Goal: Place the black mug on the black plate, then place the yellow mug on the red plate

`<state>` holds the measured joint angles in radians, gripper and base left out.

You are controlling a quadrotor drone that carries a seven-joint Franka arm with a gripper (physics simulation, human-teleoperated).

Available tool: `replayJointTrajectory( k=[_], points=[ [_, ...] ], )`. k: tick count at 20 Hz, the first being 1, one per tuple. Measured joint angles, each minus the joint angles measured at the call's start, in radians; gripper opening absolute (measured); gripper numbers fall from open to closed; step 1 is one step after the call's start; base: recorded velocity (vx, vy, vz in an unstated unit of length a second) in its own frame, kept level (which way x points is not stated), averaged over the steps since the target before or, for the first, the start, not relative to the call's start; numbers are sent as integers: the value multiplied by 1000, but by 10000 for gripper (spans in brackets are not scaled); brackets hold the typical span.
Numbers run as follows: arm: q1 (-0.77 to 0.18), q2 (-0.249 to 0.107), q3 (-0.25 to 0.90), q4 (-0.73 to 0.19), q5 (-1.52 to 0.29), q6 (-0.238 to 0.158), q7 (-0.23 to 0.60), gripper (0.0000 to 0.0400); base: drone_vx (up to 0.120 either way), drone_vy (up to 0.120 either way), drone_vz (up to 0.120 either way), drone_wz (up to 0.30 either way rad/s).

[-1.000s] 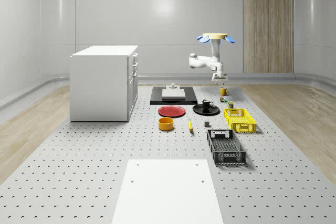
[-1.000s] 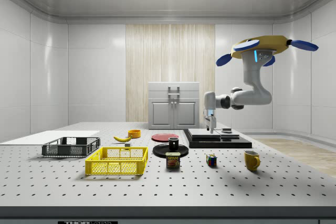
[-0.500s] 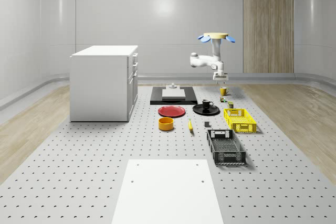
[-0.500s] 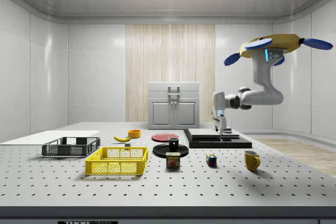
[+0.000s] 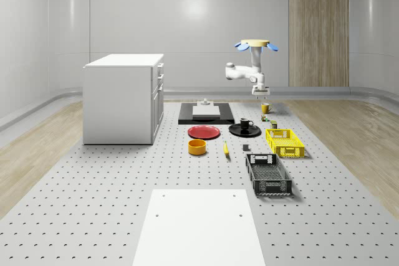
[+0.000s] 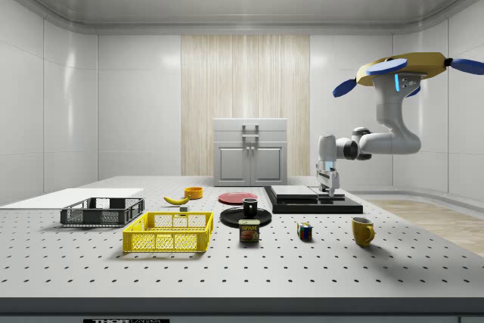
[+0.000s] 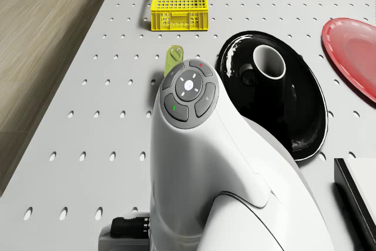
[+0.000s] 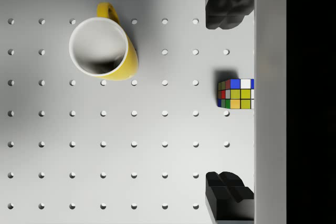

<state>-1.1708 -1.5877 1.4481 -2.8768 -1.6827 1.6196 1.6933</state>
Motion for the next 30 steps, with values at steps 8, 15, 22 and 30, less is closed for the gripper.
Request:
replayJointTrajectory(
  k=[8,15,22,30],
  points=[
    [0,-2,0,0,1,2,0,400,-120,35,0,0],
    [0,-4,0,0,1,3,0,400,-120,0,-74,0],
    [-1,-5,1,0,2,4,0,400,-6,46,-91,0],
    [-1,-6,1,0,2,6,1,400,-80,0,0,0]
  ],
)
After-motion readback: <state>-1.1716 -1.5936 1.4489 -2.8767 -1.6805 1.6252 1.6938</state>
